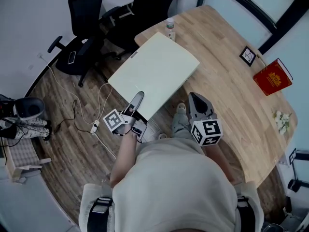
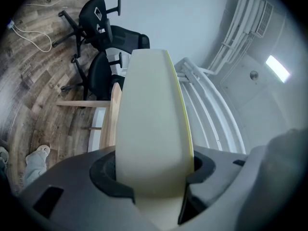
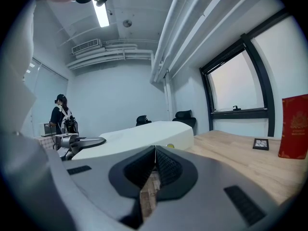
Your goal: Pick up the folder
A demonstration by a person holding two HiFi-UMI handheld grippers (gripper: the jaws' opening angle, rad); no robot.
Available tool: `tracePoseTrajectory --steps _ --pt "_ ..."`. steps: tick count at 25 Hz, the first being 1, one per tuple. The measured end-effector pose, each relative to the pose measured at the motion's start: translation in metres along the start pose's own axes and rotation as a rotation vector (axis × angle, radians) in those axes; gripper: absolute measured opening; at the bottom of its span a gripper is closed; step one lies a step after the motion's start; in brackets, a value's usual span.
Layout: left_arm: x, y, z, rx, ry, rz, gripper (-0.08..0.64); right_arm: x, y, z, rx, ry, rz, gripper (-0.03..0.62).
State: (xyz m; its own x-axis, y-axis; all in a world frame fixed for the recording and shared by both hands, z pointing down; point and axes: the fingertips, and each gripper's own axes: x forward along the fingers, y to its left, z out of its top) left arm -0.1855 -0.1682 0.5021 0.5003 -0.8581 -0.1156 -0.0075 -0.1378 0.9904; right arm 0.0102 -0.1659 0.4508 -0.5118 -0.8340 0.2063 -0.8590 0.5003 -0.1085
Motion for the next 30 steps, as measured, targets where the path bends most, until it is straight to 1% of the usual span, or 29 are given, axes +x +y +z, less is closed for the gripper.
tracePoseTrajectory --steps 3,14,30 --pt "0.0 0.0 0.002 0.008 0.002 0.005 0.282 0.001 0.0 -0.001 0.0 0.002 -0.002 0.018" --pt "0.002 0.006 0.006 -0.008 0.006 0.015 0.282 0.004 -0.006 0.006 0.011 -0.025 -0.036 0.017" --pt "0.009 0.006 0.008 -0.006 0.023 0.008 0.282 0.01 -0.007 0.007 0.015 -0.028 -0.042 0.017"
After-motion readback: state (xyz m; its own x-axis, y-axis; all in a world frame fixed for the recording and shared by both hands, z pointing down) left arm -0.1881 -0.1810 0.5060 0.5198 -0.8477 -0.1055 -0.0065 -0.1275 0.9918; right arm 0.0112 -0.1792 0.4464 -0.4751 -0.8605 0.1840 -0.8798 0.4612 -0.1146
